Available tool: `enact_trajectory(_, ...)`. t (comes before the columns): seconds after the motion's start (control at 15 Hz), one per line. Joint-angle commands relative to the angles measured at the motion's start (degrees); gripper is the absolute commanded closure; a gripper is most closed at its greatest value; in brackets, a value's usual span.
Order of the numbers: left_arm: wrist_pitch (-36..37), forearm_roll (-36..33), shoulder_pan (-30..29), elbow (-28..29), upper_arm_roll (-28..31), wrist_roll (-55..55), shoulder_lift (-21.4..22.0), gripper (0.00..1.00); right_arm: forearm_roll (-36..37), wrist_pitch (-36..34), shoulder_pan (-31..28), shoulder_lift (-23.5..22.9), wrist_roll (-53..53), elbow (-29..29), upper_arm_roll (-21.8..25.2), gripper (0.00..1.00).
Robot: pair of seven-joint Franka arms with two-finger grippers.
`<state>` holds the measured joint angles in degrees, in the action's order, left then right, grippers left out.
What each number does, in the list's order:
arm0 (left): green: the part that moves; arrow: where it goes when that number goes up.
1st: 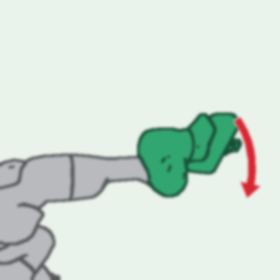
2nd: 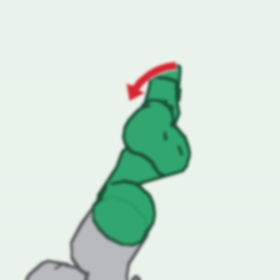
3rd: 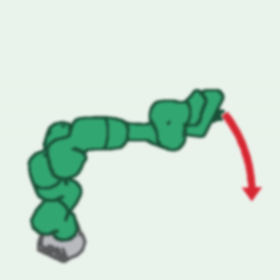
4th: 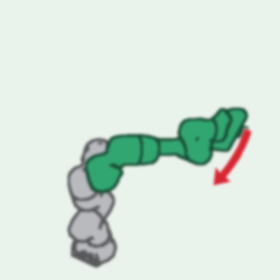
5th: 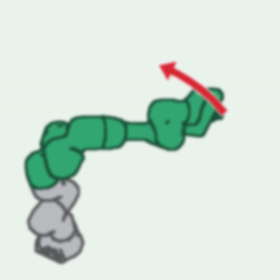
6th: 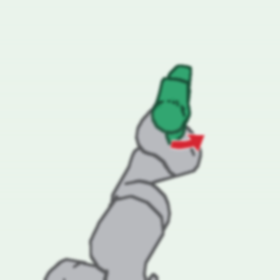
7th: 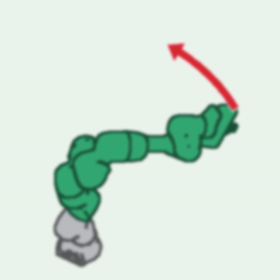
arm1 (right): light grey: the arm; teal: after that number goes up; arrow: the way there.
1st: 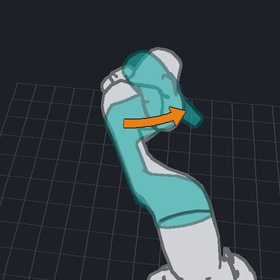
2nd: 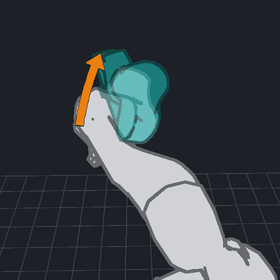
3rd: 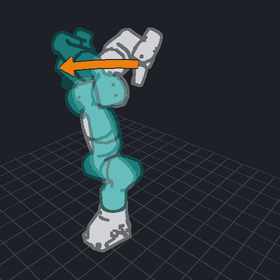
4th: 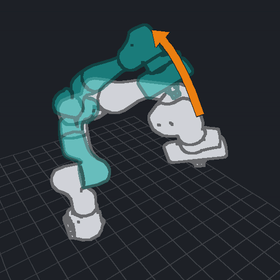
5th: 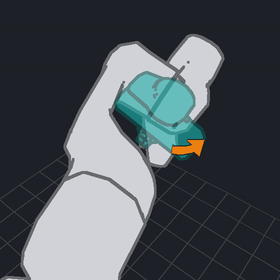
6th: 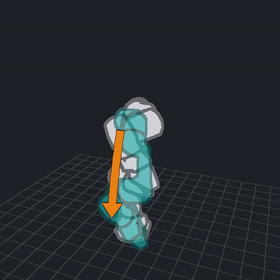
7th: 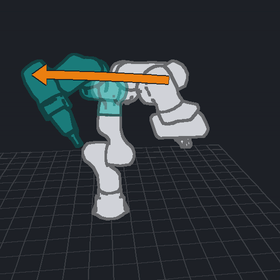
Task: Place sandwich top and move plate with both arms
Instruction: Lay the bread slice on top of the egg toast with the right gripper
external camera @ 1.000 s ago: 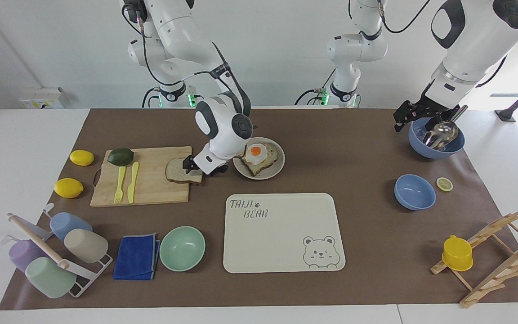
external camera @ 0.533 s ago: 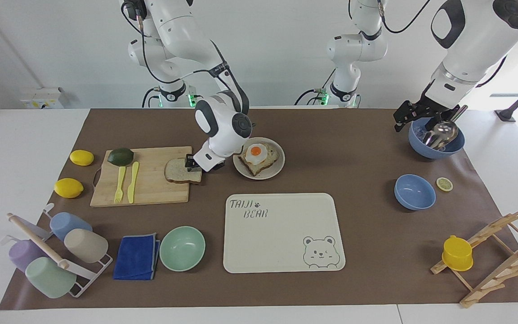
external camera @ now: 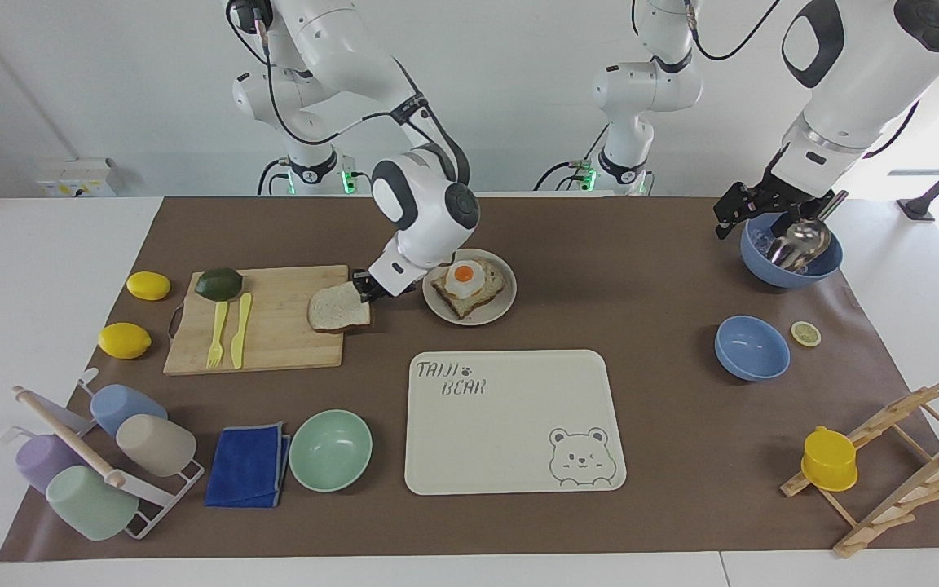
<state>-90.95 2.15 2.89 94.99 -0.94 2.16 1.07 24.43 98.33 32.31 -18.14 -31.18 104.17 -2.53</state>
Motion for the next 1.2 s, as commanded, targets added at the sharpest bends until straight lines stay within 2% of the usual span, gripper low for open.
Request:
enact_trajectory(0.0, 1.0, -1.0, -0.5, -0.6, -0.4, 0.4, 0.2, 0.0, 0.0, -3.7, 5.1, -3.7, 0.1, -10.4, -2.7, 1.0)
enact_trajectory(0.13, 0.9, -1.0, -0.4, -0.6, -0.5, 0.4, 0.2, 0.0, -4.2, -1.1, 7.5, -4.1, -3.1, -11.2, -2.8, 1.0)
enact_trajectory(0.27, 1.0, -1.0, -0.4, -0.6, -0.4, 0.4, 0.2, 0.0, -7.8, 4.2, 9.6, -4.2, -8.8, -10.5, -2.8, 1.0)
enact_trajectory(0.4, 1.0, -1.0, -0.4, -0.6, -0.5, 0.5, 0.2, 0.0, -9.3, 7.1, 9.7, -5.0, -11.2, -10.1, -2.8, 1.0)
enact_trajectory(0.87, 1.0, -1.0, -0.4, -0.6, -0.5, 0.5, 0.2, 0.0, -14.0, 9.2, 10.3, -4.8, -13.7, -8.8, -3.1, 1.0)
enact_trajectory(0.93, 1.0, -1.0, -0.4, -0.6, -0.5, 0.5, 0.2, 0.0, -14.7, 9.4, 10.3, -4.8, -13.6, -8.7, -3.0, 0.91)
enact_trajectory(1.0, 1.0, -1.0, -0.4, -0.6, -0.5, 0.5, 0.2, 0.0, -14.7, 9.4, 10.1, -4.8, -13.1, -8.7, -3.1, 0.66)
enact_trajectory(1.07, 1.0, -1.0, -0.4, -0.6, -0.5, 0.5, 0.2, 0.0, -14.8, 9.4, 10.1, -4.8, -13.2, -9.0, -3.1, 0.56)
enact_trajectory(1.13, 1.0, -1.0, -0.4, -0.6, -0.5, 0.5, 0.2, 0.0, -14.8, 9.4, 10.5, -4.7, -13.5, -9.2, -3.1, 0.4)
